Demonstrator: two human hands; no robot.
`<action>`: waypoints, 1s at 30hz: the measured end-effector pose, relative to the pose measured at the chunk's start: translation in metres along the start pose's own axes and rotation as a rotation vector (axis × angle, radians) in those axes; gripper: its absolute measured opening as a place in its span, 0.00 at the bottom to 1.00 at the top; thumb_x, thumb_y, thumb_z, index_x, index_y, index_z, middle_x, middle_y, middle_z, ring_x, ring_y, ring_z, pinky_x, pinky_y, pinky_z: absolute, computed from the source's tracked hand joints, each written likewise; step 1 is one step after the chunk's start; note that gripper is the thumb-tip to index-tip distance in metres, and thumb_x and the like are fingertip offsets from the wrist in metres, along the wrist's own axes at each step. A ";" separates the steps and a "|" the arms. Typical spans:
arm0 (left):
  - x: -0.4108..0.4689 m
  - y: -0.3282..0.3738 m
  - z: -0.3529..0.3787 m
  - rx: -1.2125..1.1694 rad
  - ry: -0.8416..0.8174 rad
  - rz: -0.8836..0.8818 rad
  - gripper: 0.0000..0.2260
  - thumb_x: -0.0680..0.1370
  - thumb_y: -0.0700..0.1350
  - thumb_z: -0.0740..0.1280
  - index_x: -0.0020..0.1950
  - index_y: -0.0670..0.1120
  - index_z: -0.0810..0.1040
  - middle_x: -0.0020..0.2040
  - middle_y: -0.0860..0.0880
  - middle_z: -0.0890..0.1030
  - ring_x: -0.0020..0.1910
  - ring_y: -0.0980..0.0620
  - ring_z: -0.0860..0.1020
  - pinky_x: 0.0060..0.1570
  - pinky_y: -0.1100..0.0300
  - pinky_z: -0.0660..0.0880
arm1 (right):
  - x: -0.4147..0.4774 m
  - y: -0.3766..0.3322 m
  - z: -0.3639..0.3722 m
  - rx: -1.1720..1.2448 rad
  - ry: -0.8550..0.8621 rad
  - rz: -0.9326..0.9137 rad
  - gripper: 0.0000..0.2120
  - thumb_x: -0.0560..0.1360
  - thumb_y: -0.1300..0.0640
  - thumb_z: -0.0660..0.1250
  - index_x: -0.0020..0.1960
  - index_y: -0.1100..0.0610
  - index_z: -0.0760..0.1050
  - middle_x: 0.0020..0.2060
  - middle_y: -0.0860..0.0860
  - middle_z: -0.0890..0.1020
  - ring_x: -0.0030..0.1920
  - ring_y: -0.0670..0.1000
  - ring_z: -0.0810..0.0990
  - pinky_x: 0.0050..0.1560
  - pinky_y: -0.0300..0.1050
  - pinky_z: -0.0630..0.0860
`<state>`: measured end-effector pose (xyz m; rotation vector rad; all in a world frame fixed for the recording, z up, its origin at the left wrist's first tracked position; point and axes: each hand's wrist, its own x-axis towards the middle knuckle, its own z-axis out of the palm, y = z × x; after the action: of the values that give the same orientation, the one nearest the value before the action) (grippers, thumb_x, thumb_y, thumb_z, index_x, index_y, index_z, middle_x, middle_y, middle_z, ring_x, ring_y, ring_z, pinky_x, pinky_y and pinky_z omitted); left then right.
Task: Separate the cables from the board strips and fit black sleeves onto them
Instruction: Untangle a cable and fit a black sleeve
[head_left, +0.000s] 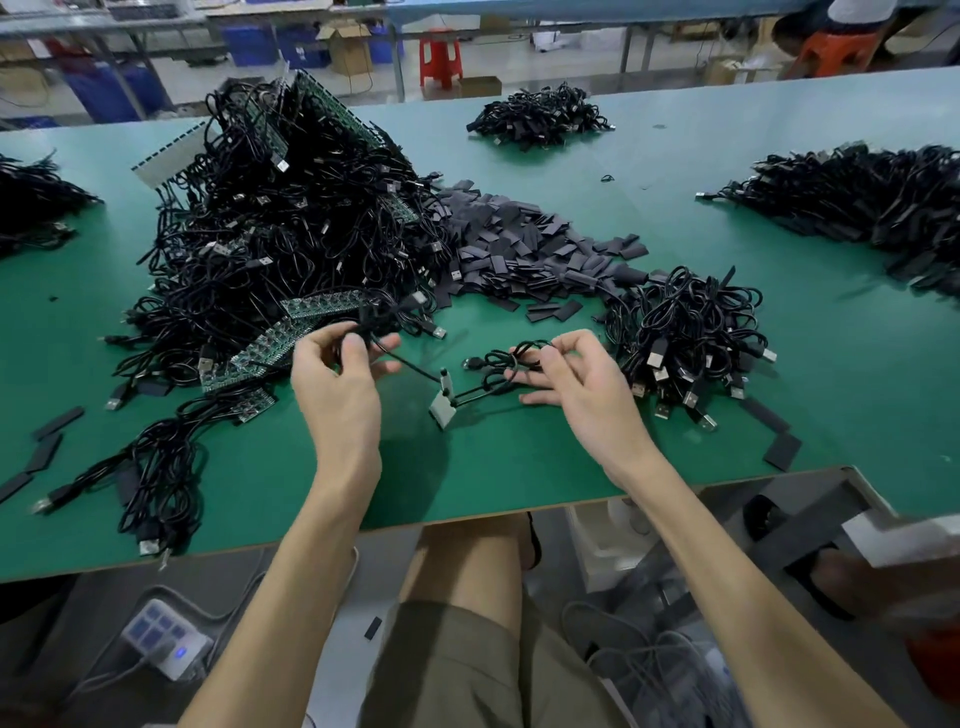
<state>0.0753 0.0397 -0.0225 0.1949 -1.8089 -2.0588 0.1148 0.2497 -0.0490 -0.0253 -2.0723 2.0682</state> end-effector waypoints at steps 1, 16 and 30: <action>-0.001 0.005 0.001 -0.067 0.022 0.024 0.05 0.85 0.37 0.58 0.56 0.44 0.72 0.47 0.46 0.83 0.46 0.49 0.86 0.49 0.55 0.82 | -0.001 0.001 0.001 -0.049 -0.022 -0.011 0.05 0.86 0.57 0.61 0.51 0.56 0.70 0.54 0.54 0.85 0.55 0.50 0.87 0.54 0.56 0.84; -0.034 0.012 0.062 -0.150 -0.449 -0.086 0.05 0.85 0.35 0.60 0.56 0.38 0.75 0.50 0.34 0.84 0.47 0.45 0.87 0.45 0.61 0.82 | -0.005 0.008 0.012 -0.960 -0.487 -0.276 0.21 0.84 0.46 0.60 0.77 0.43 0.68 0.80 0.39 0.63 0.77 0.49 0.66 0.74 0.53 0.68; -0.005 -0.030 0.041 0.449 -0.411 0.197 0.06 0.82 0.39 0.65 0.52 0.48 0.81 0.51 0.50 0.83 0.51 0.54 0.82 0.57 0.52 0.79 | -0.014 -0.004 0.006 -0.526 -0.095 -0.255 0.07 0.82 0.58 0.67 0.59 0.55 0.82 0.54 0.46 0.84 0.53 0.43 0.83 0.56 0.39 0.80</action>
<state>0.0593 0.0825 -0.0456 -0.2984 -2.4118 -1.6159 0.1279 0.2417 -0.0471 0.2445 -2.4672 1.3641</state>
